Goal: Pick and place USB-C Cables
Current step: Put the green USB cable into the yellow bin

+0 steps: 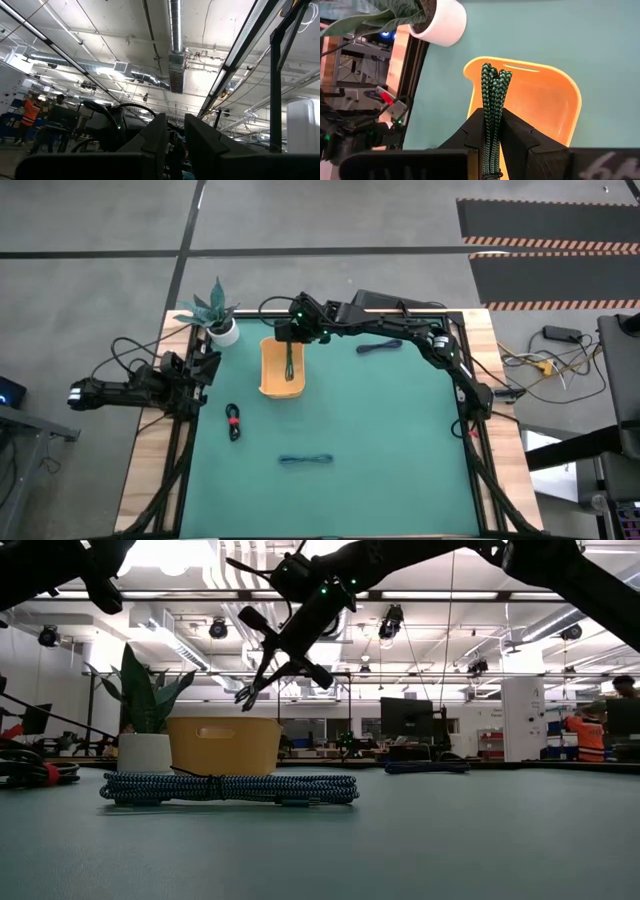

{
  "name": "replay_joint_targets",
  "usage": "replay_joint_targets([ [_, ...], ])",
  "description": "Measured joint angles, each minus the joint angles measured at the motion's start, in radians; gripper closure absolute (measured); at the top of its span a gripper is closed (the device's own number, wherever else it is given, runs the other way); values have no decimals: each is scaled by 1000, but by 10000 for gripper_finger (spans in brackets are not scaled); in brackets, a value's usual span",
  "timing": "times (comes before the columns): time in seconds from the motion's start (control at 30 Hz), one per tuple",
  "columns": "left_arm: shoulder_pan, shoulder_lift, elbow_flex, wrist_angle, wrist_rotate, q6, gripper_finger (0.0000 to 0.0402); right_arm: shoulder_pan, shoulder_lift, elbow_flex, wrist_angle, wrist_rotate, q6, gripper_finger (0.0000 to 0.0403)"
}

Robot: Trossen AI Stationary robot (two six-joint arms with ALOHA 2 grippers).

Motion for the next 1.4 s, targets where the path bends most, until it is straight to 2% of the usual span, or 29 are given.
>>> replay_joint_targets([
  [1.4,0,0,0,0,0,1,347,9,2,-86,83,0,24,365],
])
